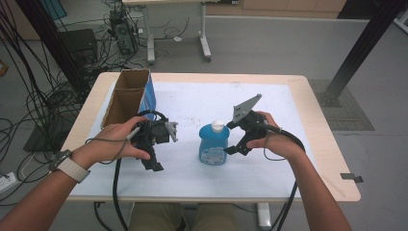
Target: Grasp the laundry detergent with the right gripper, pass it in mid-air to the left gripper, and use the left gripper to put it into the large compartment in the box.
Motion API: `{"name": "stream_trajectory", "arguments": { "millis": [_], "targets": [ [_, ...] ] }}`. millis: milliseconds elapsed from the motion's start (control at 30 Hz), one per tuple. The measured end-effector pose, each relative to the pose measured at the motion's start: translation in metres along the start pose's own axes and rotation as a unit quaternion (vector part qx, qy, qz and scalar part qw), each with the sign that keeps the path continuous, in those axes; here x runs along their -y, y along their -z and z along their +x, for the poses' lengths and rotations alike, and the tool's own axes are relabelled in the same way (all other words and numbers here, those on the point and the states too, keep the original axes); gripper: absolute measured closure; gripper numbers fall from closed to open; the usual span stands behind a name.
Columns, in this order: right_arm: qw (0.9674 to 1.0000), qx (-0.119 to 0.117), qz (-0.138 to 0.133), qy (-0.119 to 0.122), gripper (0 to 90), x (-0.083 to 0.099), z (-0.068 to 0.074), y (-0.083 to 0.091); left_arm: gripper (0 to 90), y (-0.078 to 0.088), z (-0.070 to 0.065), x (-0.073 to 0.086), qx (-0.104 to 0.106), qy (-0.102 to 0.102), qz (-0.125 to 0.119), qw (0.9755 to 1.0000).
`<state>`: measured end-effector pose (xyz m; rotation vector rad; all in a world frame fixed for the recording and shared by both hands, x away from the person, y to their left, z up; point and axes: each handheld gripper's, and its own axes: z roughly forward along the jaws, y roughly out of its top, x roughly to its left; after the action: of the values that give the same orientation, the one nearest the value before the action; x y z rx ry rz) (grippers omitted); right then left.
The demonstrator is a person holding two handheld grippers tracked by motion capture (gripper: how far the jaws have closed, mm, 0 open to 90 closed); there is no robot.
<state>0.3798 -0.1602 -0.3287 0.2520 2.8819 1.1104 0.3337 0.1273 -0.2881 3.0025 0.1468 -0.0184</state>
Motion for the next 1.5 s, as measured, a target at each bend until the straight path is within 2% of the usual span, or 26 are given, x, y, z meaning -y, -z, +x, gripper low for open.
{"name": "stream_trajectory", "arguments": {
  "millis": [1500],
  "targets": [
    [1.0000, -0.002, -0.004, 0.001, 6.9, 0.0018, 0.0013, -0.0019, 11.0, -0.0012, 0.0019, 0.0000, 0.001, 0.006, 0.002, 1.0000]
  ]
}}
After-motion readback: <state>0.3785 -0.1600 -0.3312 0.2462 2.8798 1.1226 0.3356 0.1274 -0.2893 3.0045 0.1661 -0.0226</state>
